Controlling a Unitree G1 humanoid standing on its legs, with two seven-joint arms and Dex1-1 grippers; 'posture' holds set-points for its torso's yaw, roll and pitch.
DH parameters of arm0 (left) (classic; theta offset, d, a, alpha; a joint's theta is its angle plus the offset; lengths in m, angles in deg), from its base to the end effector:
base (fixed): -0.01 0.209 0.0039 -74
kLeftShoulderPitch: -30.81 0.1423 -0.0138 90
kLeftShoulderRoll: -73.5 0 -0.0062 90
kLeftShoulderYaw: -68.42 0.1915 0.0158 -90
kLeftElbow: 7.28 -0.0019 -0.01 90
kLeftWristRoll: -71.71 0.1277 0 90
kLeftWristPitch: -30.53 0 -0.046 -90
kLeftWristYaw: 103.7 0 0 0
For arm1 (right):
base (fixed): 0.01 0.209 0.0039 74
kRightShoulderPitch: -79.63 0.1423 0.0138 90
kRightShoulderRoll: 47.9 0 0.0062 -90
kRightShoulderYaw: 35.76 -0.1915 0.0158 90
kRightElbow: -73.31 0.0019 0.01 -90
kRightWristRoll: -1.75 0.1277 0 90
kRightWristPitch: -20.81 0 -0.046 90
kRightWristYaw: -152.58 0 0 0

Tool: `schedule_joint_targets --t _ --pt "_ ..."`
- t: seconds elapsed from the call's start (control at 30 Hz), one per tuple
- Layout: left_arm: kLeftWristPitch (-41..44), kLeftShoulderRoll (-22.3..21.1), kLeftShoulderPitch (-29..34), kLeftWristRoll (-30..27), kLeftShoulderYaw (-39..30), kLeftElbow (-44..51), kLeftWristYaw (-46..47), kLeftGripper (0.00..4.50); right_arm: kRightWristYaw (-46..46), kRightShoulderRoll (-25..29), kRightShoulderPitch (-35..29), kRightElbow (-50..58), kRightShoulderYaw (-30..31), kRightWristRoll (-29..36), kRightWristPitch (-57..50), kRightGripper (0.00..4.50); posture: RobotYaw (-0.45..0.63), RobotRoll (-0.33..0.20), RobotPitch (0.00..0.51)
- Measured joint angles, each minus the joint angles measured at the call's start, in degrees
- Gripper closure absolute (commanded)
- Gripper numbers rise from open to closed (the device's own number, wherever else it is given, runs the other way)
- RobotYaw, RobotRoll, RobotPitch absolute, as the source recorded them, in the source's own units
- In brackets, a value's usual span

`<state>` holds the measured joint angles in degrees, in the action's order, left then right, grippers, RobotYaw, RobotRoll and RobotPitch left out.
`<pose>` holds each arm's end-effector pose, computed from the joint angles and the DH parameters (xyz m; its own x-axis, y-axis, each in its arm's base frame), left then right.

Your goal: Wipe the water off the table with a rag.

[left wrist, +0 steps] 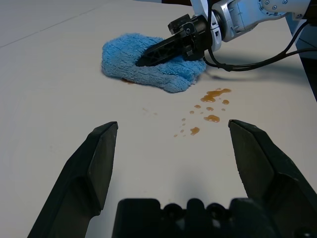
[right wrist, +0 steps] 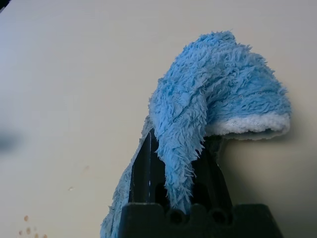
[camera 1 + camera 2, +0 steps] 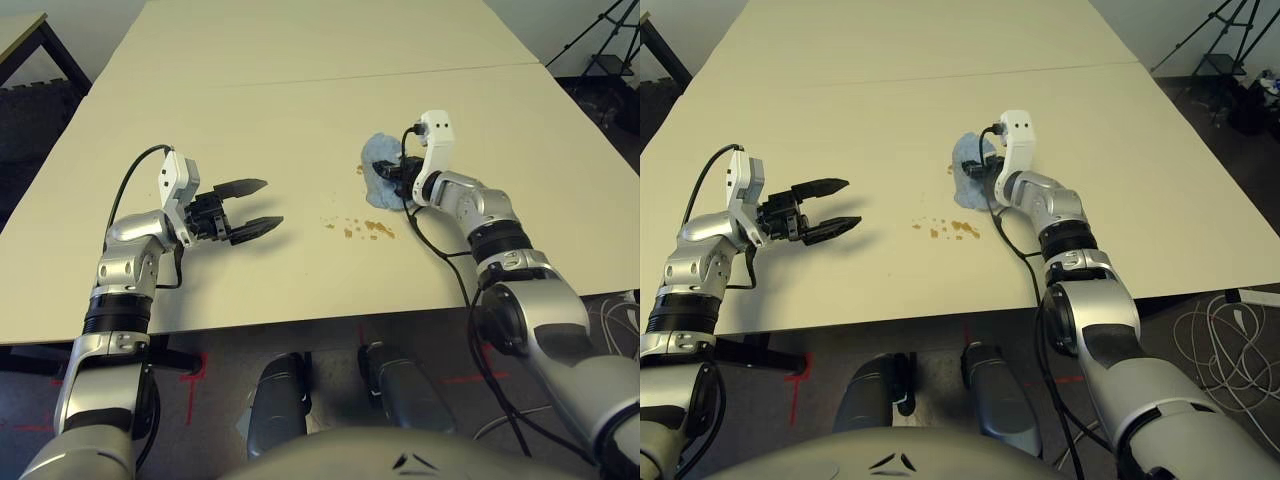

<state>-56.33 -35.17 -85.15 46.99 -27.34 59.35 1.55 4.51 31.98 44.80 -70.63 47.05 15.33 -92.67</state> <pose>0.2715 0.2872 0.1221 0.4457 -0.8930 -0.0621 0.8923 0.4377 0.1101 0.3495 -0.1282 0.1133 0.7344 0.6309 -0.2502 -0.5407 0.7667 0.3462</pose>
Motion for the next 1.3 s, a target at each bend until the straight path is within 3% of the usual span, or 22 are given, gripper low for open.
schedule_joint_targets --t 0.23,0.5,0.93,1.3 --pt "0.29 0.00 0.26 -0.04 -0.01 0.29 0.28 0.00 1.67 -4.77 2.61 -3.18 1.92 -1.95 1.70 4.38 -0.15 0.000 0.141" --pt "0.67 0.00 1.53 -0.13 -0.22 0.85 0.79 0.00 2.00 -3.63 4.61 -7.21 1.52 -2.44 3.85 4.38 -0.15 0.000 0.142" --pt "0.67 0.02 0.25 -0.13 -0.39 -0.20 0.77 0.00 3.79 5.66 5.17 -10.06 2.00 -4.72 6.13 4.38 -0.17 0.000 0.133" --pt "0.36 0.05 -0.84 -0.05 -0.33 -2.14 0.63 0.00 6.41 17.27 3.15 -10.77 4.35 -10.22 10.37 4.38 -0.20 0.000 0.137"
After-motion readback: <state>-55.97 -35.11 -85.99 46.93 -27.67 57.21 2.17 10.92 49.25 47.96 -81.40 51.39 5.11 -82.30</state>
